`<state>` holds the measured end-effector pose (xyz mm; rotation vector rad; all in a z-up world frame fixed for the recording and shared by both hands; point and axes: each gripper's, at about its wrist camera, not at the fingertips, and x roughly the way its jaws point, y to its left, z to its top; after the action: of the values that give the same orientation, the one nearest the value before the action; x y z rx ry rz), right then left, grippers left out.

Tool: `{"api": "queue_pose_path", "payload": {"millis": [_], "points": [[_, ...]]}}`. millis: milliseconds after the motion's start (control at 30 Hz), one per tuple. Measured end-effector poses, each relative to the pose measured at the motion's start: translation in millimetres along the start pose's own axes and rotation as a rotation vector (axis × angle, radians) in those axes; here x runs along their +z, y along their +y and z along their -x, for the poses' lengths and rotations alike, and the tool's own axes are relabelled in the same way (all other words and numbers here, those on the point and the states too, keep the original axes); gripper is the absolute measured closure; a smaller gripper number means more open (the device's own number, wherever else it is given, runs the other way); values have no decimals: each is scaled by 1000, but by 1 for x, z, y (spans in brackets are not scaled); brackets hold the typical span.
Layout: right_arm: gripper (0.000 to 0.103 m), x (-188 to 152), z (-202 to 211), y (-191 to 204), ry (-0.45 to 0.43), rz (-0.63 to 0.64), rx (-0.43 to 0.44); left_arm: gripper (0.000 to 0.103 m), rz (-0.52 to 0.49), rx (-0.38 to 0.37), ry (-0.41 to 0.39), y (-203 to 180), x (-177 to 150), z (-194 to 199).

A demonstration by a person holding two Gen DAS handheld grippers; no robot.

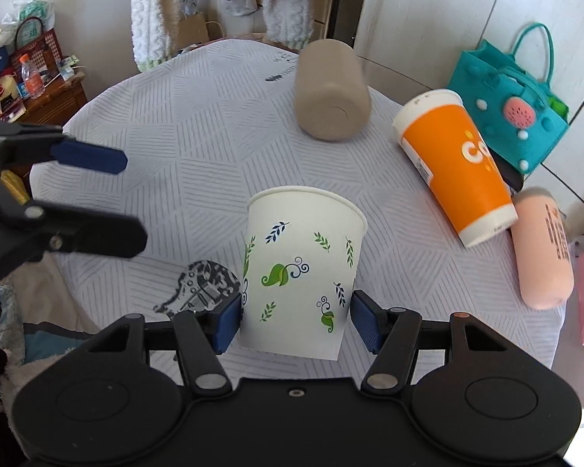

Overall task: Flip cup upright
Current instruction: 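Rotate the right gripper to tip the white paper cup upright, rim up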

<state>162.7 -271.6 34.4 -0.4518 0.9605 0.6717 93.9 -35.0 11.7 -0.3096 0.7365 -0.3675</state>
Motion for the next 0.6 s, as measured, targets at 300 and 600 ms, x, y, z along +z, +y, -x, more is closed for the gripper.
{"api": "queue_pose_path", "payload": {"millis": [300,600], "points": [[37,-7,-8,-10,2,-28,24,0,49,-15,20,-10,-4,-15],[16,-21,-5,-21,-21,-29,76,0,69,-81,44,-25,-3,-41]]}}
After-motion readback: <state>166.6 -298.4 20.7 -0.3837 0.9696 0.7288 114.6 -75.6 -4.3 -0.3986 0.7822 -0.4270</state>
